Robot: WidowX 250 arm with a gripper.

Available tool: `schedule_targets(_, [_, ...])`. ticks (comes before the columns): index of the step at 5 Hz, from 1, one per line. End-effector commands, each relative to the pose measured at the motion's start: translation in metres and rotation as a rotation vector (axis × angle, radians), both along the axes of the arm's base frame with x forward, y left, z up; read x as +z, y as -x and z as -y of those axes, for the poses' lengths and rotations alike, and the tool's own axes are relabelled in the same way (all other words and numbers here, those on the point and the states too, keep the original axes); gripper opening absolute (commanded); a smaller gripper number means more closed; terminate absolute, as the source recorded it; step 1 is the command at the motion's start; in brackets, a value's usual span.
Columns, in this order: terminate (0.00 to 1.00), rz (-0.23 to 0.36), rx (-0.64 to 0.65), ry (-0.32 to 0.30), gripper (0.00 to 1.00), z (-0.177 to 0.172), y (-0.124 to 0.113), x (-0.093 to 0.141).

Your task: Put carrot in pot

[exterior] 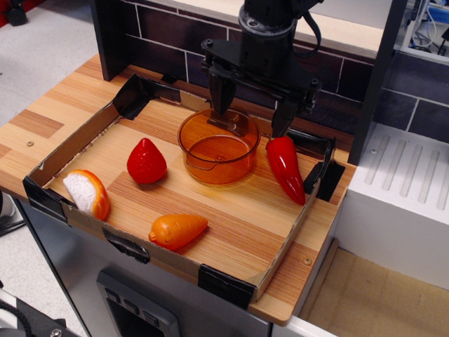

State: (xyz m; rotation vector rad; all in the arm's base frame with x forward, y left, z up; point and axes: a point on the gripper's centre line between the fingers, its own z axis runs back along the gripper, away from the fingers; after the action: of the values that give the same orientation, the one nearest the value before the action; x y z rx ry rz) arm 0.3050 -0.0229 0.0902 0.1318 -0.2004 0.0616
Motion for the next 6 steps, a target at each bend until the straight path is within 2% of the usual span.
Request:
schedule_targets(1, [0.00, 0.000, 0.000, 0.000, 1.00, 0.000, 0.000, 0.000])
schedule_targets(2, [0.00, 0.039, -0.094, 0.041, 1.00, -0.008, 0.028, 0.017])
schedule_targets(3, [0.00, 0.036, -0.135, 0.068, 1.00, -0.020, 0.053, 0.032])
schedule_targets(4, [0.00, -0.046, -0.175, 0.073, 1.00, -0.038, 0.074, 0.024])
schedule_targets(5, [0.00, -0.143, -0.210, 0.052, 1.00, -0.048, 0.085, -0.002])
schedule_targets(6, [0.00, -0.211, -0.249, 0.057, 1.00, -0.046, 0.091, -0.031])
